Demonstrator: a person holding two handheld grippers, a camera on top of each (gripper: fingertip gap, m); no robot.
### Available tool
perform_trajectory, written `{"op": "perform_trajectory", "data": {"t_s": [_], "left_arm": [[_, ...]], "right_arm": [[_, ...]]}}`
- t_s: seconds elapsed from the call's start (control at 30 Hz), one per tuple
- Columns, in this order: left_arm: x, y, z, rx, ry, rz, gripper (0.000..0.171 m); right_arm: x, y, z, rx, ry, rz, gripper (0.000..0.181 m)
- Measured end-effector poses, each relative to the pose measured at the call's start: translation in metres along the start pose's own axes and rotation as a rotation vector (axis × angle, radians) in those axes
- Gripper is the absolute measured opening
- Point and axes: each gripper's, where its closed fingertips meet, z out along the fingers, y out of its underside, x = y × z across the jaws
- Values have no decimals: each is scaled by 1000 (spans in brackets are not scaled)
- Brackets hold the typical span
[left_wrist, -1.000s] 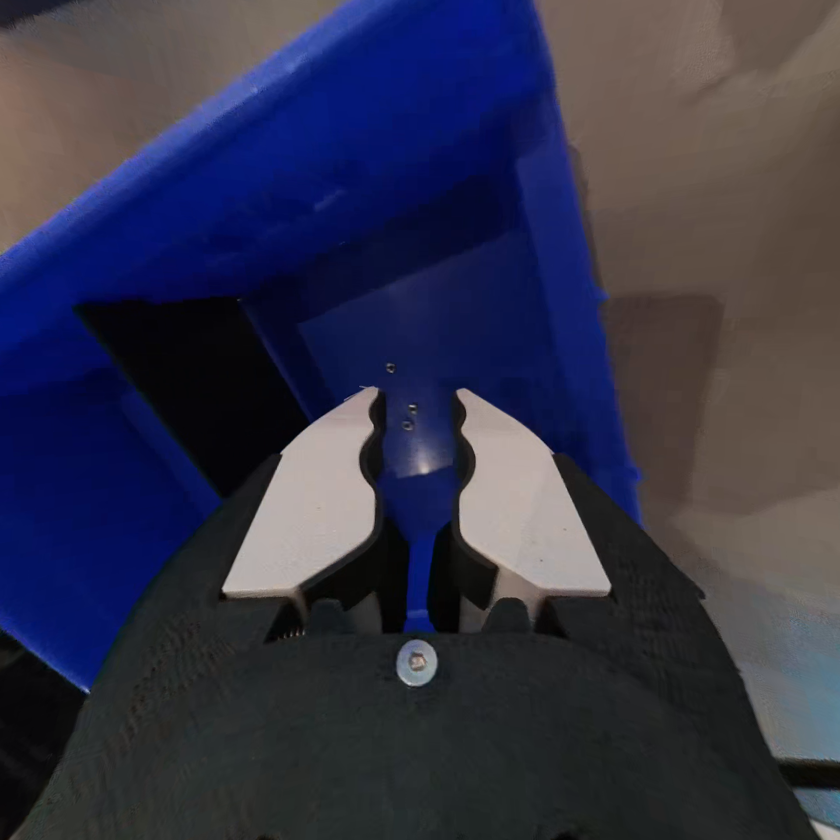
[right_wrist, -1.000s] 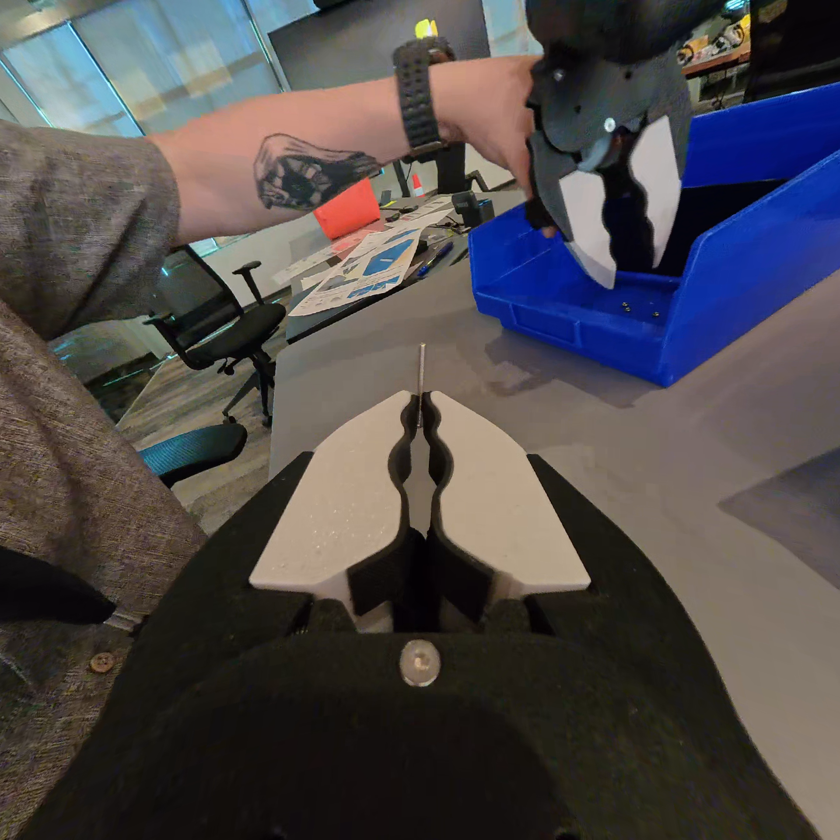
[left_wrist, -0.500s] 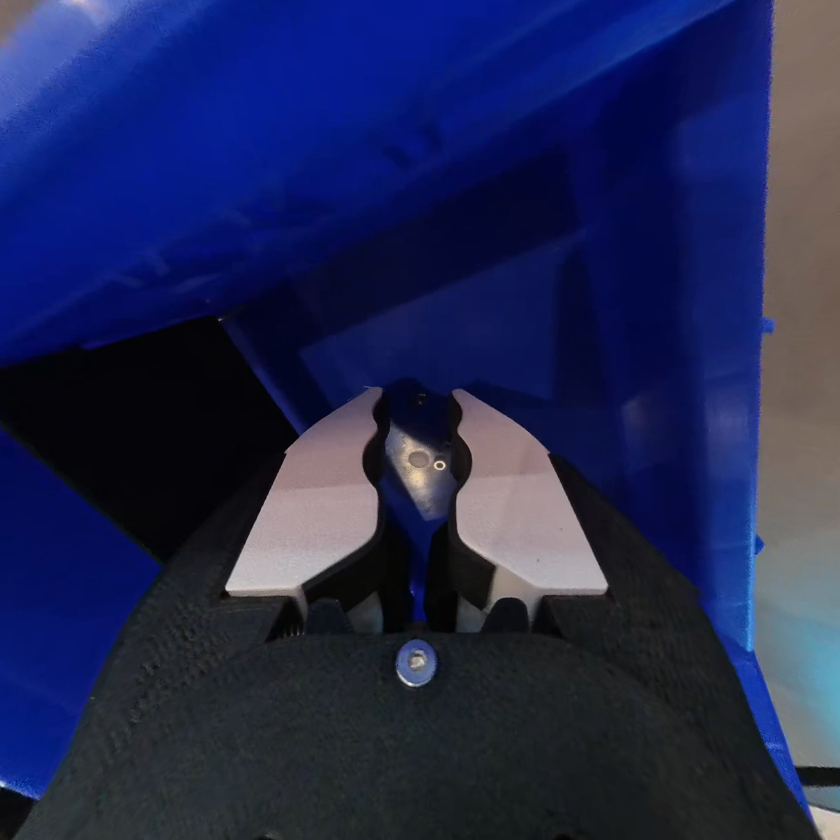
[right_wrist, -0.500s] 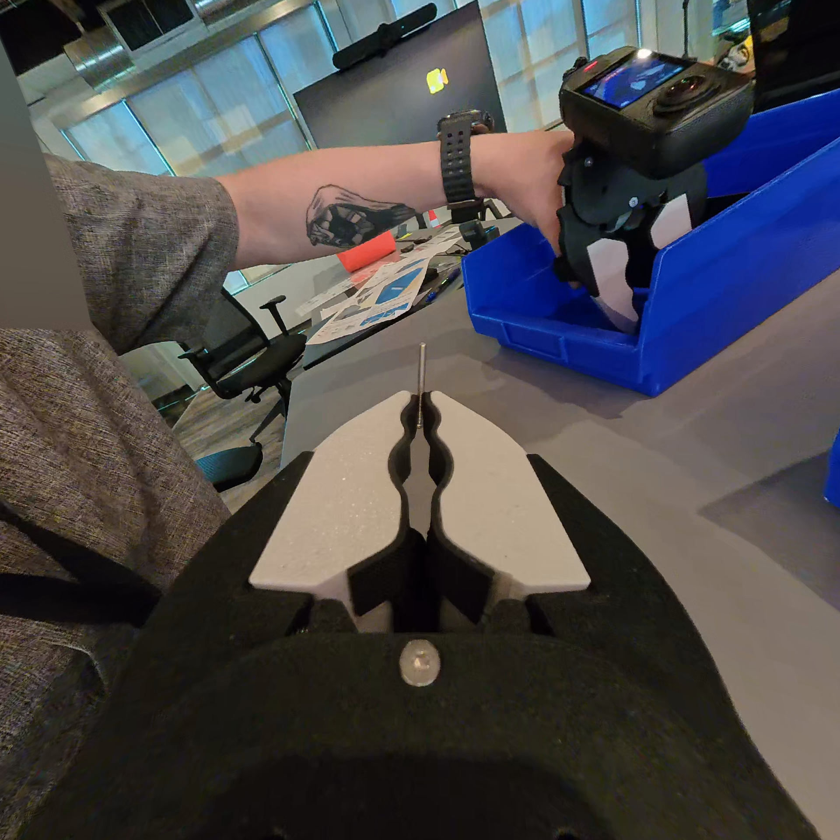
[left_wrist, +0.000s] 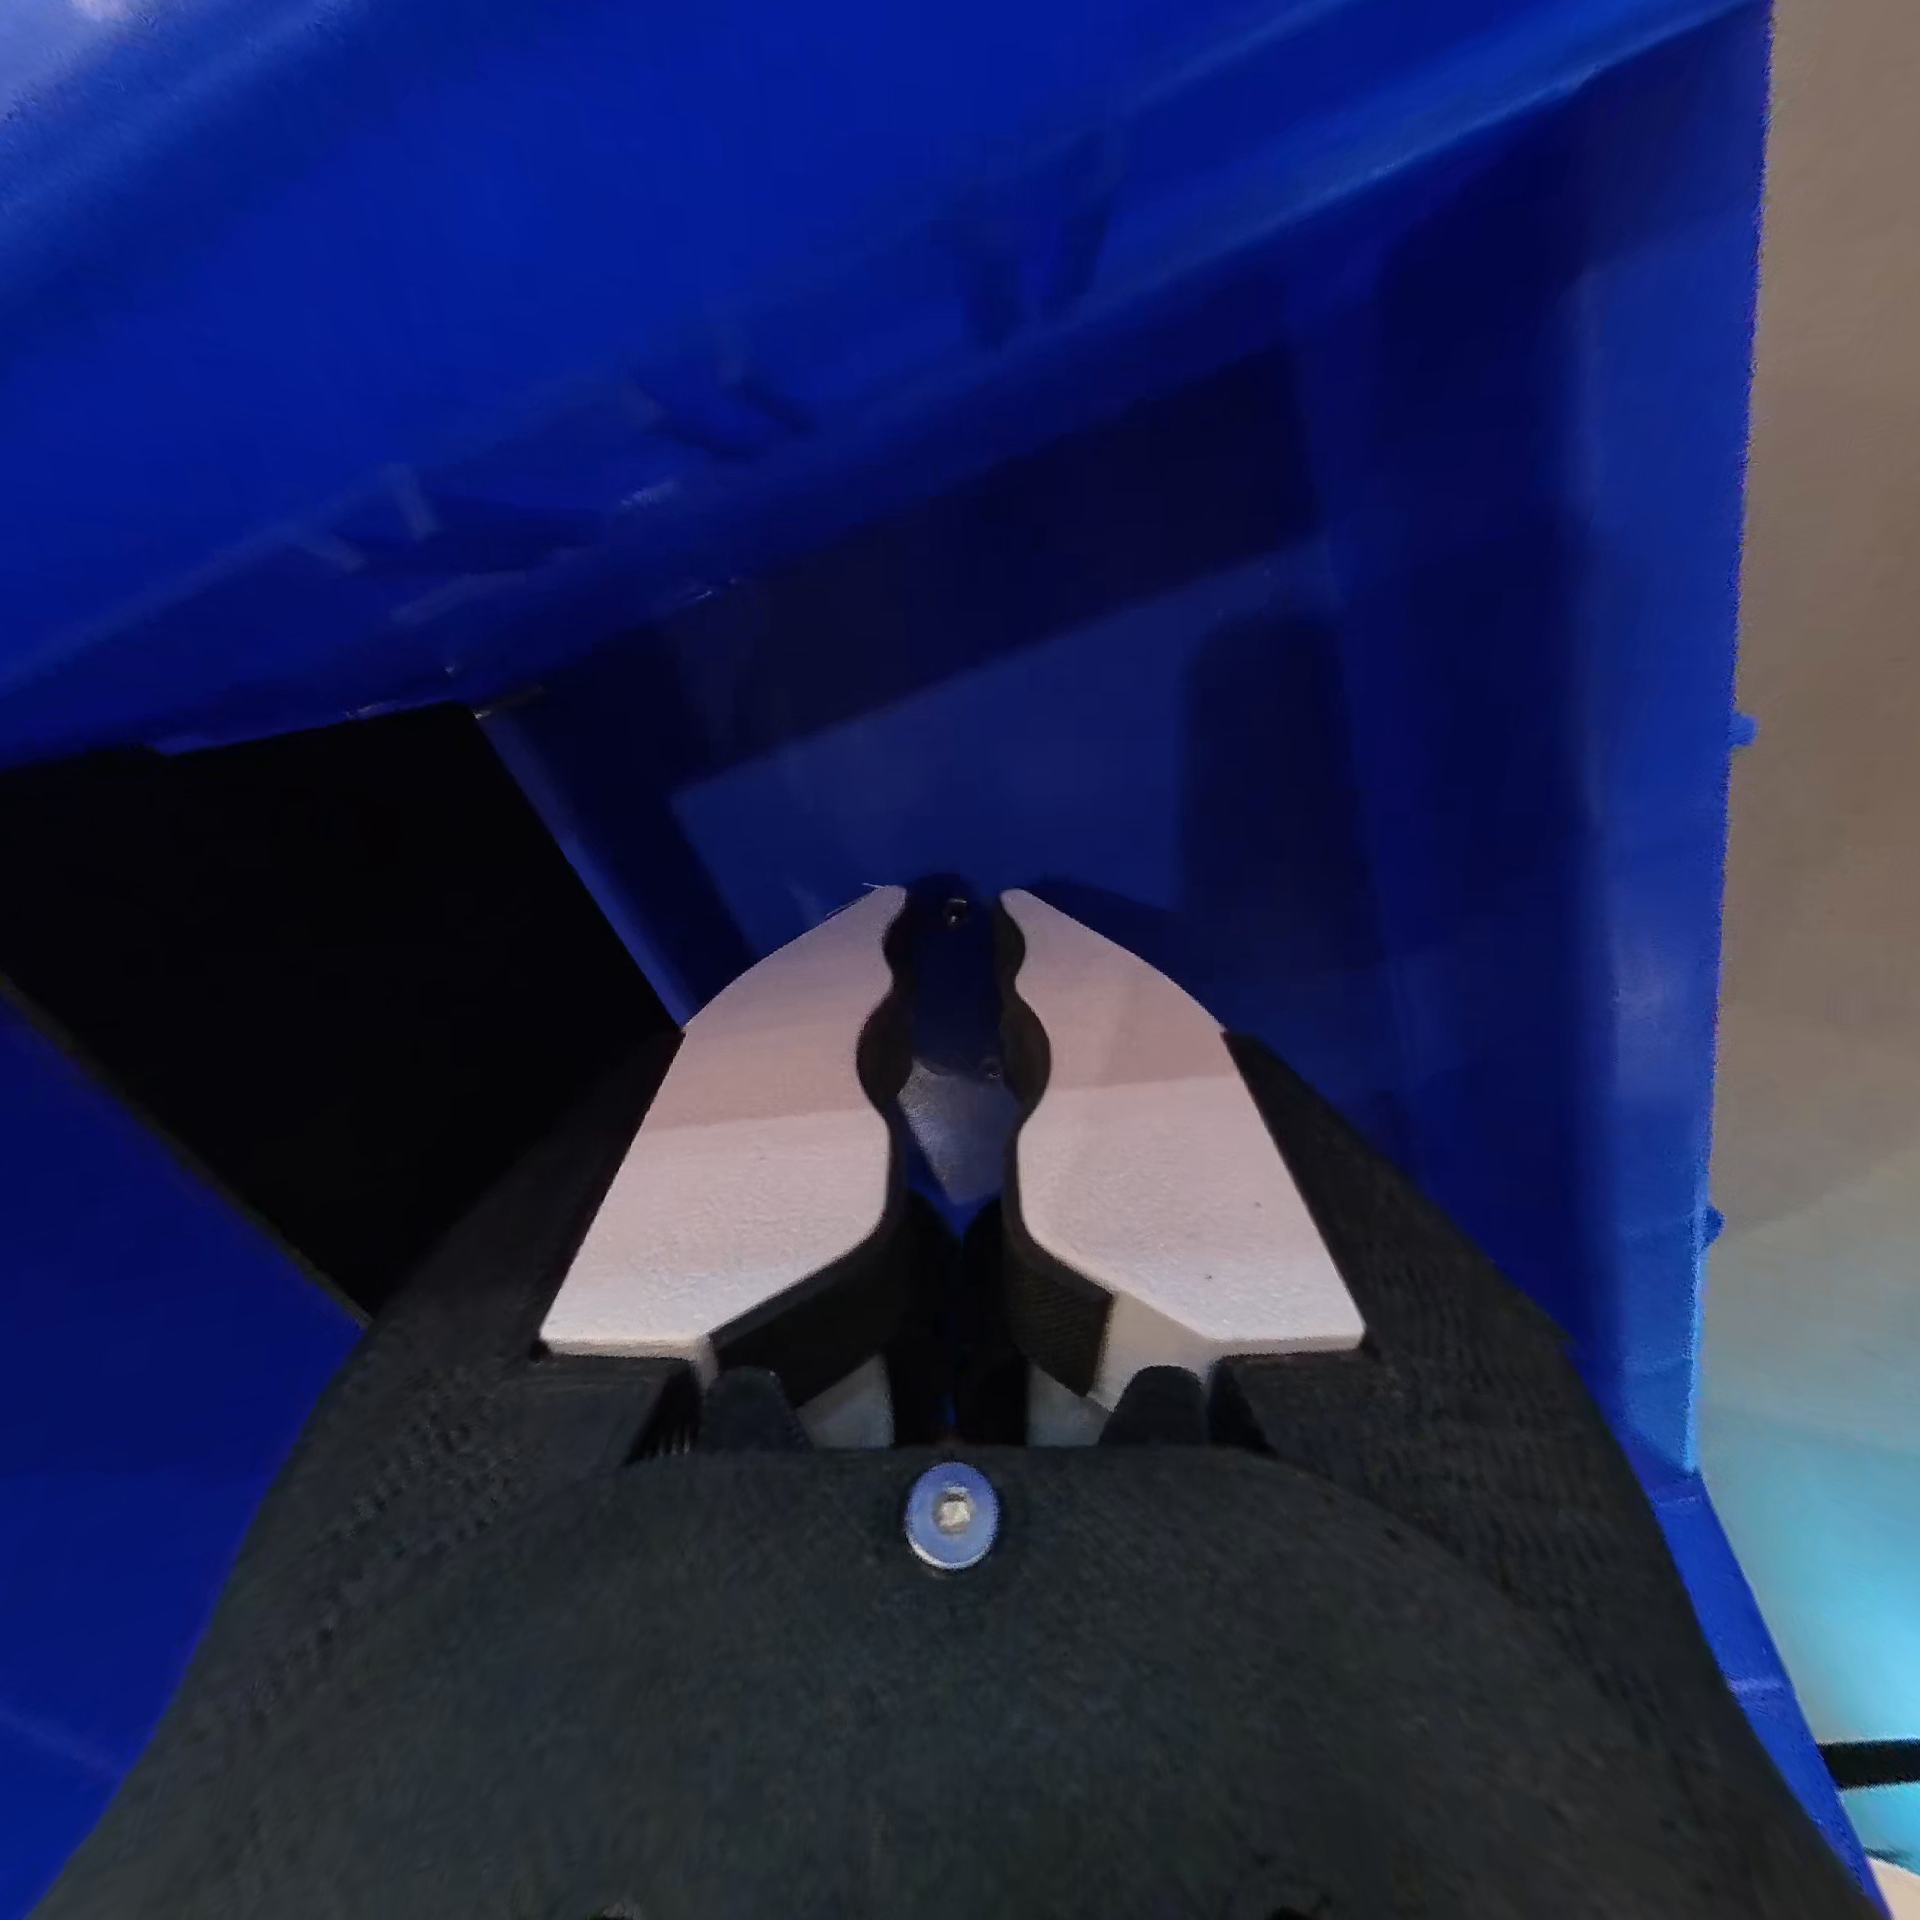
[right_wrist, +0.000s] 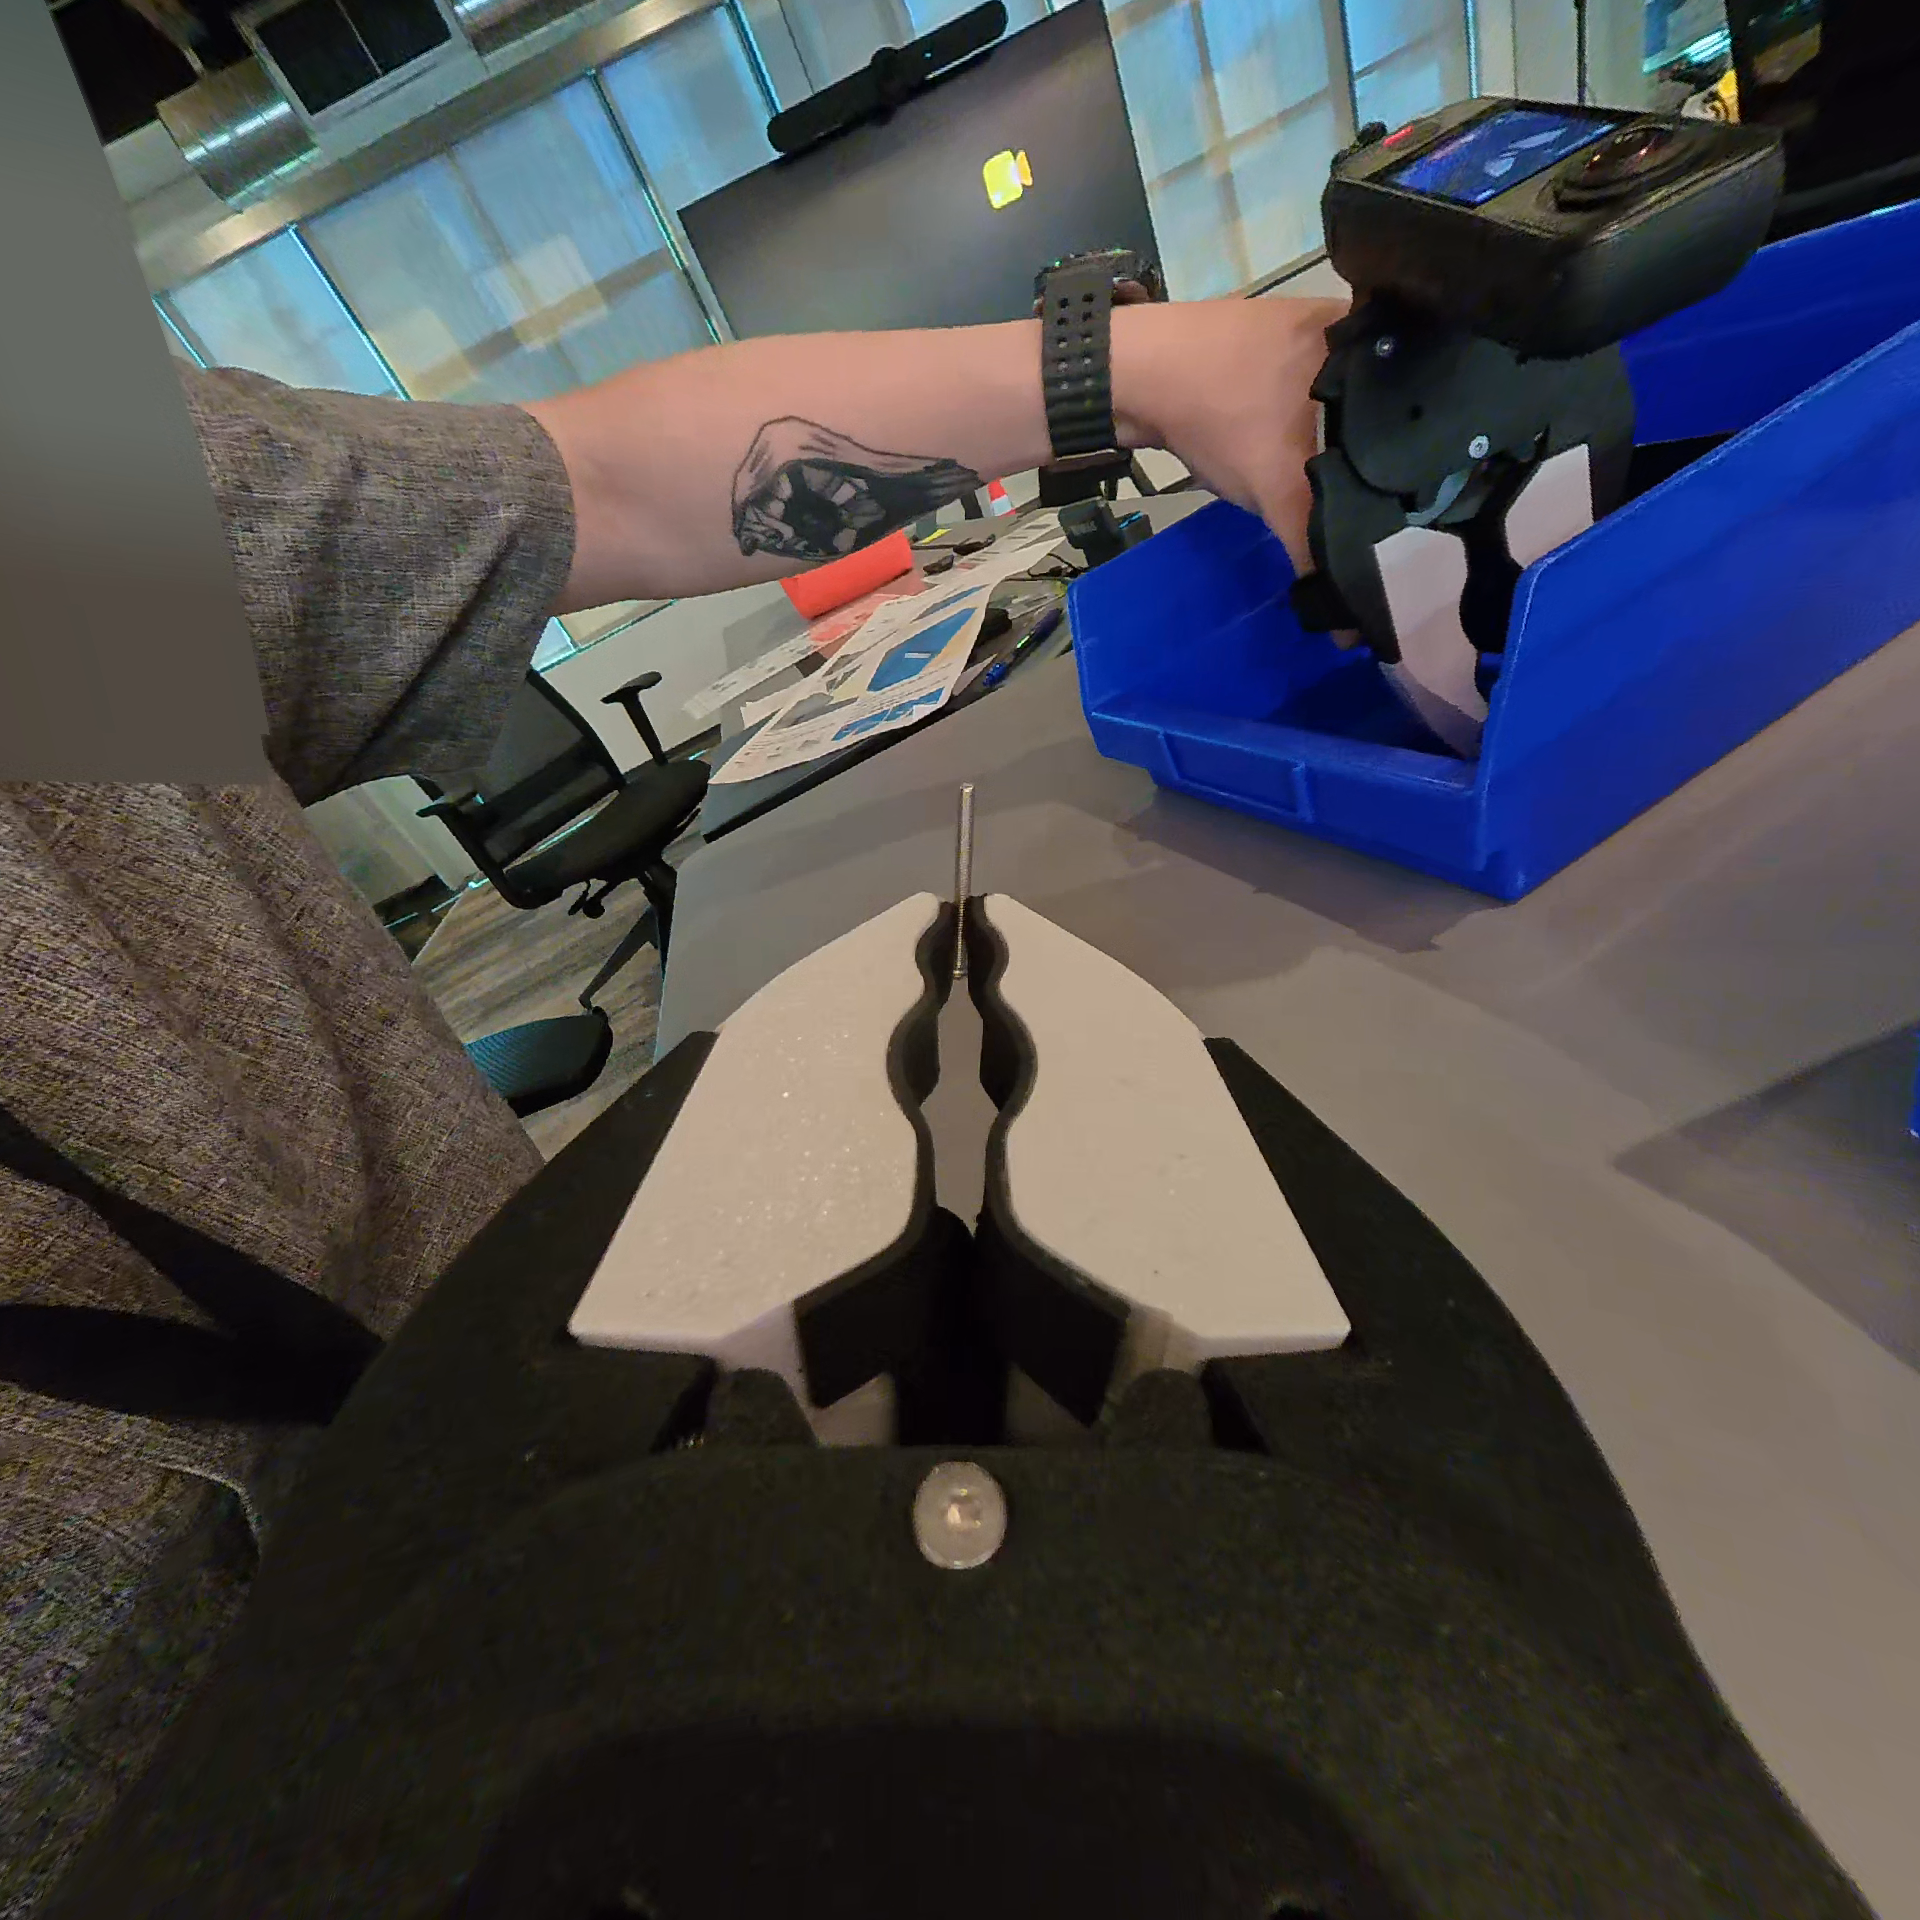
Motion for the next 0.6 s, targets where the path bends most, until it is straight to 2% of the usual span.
{"op": "perform_trajectory", "data": {"t_s": [0.13, 0.6], "left_arm": [[-3, 0, 1, 16, -1, -4, 7], [-1, 0, 0, 86, -6, -23, 6]], "right_arm": [[-1, -1, -1, 3, -2, -1, 2], [-2, -5, -5, 12, -4, -7, 2]]}}
